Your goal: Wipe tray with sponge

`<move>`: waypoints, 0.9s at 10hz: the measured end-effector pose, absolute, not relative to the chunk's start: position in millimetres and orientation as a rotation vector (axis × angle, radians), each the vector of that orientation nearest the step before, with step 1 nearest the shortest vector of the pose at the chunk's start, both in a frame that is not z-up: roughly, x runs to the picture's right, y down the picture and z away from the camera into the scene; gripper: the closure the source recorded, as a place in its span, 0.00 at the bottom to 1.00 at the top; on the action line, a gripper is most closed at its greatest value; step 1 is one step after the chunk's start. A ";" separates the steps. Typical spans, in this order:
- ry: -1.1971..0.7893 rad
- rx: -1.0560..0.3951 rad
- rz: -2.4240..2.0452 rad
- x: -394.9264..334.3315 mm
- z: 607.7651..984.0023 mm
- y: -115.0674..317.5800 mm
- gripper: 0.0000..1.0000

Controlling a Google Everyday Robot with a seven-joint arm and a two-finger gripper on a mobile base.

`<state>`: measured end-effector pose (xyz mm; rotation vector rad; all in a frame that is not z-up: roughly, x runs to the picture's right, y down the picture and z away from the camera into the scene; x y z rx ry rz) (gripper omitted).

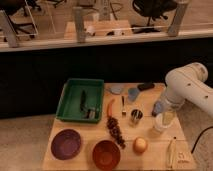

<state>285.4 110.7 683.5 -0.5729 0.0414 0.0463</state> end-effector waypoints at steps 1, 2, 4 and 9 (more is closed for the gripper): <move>0.041 -0.573 0.046 285.4 683.5 110.8 0.20; 0.041 -0.573 0.046 285.4 683.5 110.7 0.20; 0.060 -0.576 0.030 288.8 685.4 110.9 0.20; 0.023 -0.497 -0.223 322.1 718.3 78.0 0.20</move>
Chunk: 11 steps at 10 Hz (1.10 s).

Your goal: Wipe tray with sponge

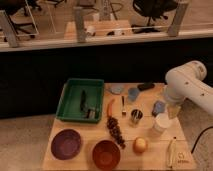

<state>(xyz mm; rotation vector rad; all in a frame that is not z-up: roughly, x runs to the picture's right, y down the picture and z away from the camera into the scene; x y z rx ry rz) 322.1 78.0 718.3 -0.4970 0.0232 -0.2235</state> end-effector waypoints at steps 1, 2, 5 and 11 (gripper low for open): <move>0.004 -0.487 -0.220 329.2 722.9 73.3 0.20; -0.044 -0.456 -0.267 341.8 729.9 64.7 0.20; -0.107 -0.404 -0.467 341.5 755.8 41.9 0.20; -0.114 -0.378 -0.700 351.2 780.3 39.7 0.20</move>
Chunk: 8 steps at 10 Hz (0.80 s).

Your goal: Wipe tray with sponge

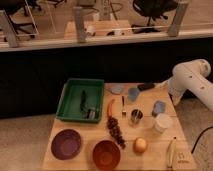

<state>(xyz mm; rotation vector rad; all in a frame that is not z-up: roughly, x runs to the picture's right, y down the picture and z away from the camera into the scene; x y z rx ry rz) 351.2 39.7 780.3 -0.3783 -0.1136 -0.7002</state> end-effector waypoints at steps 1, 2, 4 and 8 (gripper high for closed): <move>-0.116 -0.381 -0.698 352.8 780.7 40.5 0.20; -0.117 -0.382 -0.698 353.0 780.9 40.6 0.20; -0.235 -0.436 -0.722 361.7 821.7 65.6 0.20; -0.397 -0.455 -0.773 365.0 869.8 115.7 0.20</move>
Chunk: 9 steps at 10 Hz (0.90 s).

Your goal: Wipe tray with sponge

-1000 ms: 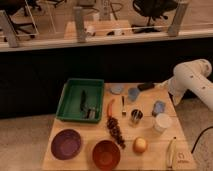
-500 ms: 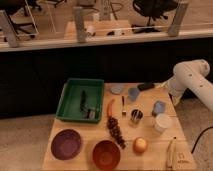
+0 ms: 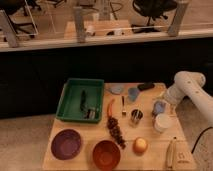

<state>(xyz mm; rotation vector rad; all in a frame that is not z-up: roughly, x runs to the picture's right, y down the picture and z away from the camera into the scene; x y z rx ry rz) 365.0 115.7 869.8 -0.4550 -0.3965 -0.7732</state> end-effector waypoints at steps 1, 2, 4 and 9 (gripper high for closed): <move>-0.420 -0.451 -0.779 366.6 874.9 122.0 0.20; -0.436 -0.447 -0.790 367.4 877.7 126.7 0.20; -0.431 -0.449 -0.825 366.3 881.2 135.0 0.20; -0.395 -0.477 -0.878 361.9 888.2 143.2 0.20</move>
